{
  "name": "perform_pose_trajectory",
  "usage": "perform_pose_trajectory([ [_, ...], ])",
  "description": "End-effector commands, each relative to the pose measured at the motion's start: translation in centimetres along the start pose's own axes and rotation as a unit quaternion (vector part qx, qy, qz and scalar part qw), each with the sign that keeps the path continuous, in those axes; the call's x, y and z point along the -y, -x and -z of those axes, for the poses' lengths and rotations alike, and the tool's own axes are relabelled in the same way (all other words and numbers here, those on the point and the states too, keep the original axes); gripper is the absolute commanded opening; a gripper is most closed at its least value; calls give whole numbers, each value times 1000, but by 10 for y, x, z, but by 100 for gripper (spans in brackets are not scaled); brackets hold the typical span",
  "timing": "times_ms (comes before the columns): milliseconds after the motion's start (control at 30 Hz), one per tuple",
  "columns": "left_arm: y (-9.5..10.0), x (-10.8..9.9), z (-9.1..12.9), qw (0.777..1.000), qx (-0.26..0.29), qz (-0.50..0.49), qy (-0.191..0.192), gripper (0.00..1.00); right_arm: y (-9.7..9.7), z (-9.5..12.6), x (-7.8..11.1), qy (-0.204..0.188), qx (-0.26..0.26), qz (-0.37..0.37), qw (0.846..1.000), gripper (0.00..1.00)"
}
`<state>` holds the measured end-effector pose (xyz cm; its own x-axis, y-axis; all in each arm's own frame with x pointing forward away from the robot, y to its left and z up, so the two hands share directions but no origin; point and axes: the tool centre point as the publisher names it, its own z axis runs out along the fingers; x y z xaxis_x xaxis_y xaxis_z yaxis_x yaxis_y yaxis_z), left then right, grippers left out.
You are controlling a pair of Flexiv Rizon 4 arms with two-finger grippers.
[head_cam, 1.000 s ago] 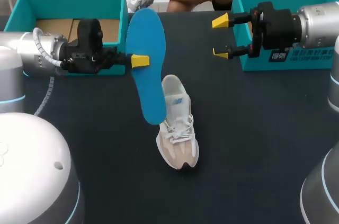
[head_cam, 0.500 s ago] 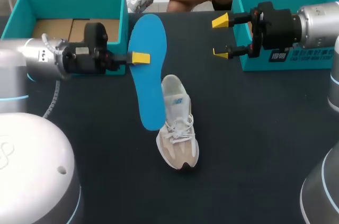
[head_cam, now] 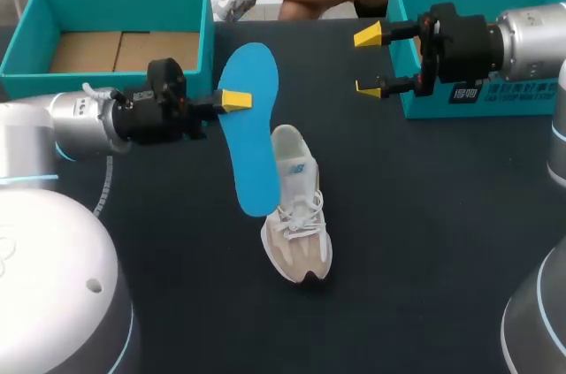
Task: Take the shoe out of the shoebox, open the shoe tongue, remove and reinsert the insole, then place the shoe into the shoebox
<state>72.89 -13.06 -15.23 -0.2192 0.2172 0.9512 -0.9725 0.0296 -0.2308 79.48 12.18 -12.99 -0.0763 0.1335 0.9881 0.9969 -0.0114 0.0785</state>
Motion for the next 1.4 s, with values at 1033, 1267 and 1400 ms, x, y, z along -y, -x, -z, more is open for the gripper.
perform_pose_trajectory([
  [1033,47,60,-11,997,55,44,5,0,-38,-19,42,68,228,97,966,100],
  [1267,46,60,-21,998,51,41,9,0,-42,-27,43,82,304,97,944,100],
  [1400,45,60,-26,998,49,41,3,0,-45,-30,42,88,331,72,937,100],
])
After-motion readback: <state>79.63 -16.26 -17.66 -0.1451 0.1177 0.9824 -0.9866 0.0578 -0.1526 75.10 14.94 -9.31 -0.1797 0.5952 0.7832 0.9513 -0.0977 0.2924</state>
